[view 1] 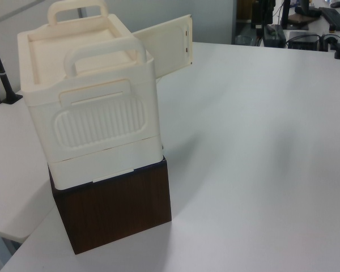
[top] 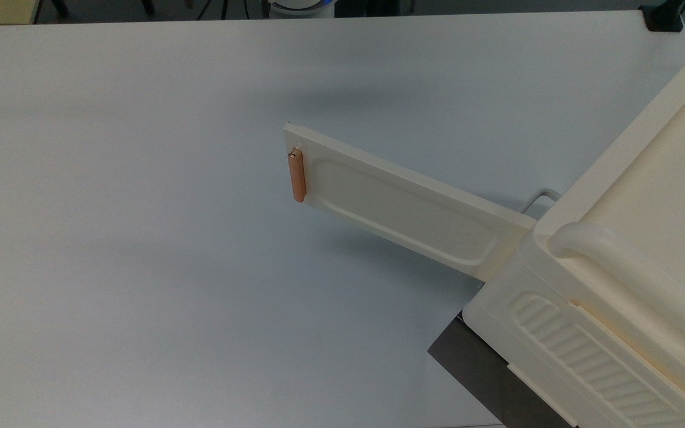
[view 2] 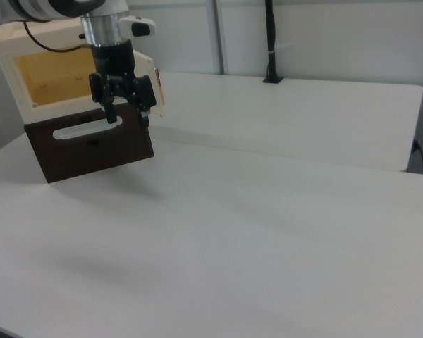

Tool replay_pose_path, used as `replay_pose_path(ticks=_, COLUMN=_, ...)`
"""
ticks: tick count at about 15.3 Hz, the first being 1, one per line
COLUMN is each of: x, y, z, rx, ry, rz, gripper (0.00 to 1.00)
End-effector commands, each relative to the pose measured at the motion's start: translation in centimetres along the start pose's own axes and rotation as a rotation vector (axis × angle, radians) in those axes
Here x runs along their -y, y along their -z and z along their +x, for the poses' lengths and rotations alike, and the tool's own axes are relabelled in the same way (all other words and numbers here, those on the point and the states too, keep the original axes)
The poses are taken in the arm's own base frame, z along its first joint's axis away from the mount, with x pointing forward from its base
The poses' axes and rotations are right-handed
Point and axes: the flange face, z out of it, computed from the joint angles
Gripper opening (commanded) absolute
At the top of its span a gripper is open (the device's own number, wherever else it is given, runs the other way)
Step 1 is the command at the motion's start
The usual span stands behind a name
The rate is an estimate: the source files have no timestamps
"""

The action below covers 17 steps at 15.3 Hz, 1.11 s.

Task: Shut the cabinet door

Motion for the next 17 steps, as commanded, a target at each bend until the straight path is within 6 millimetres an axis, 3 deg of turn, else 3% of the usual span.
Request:
replay_pose_path(ticks=1, x=-0.85, y=0.15, z=-0.33, rx=-0.022, ry=0.009, rz=0.011, gripper=1.0)
replay_pose_path(ticks=17, x=-1.08, y=-0.01, z=-0.25, rx=-0.017, ry=0.005, rz=0.079, gripper=1.0)
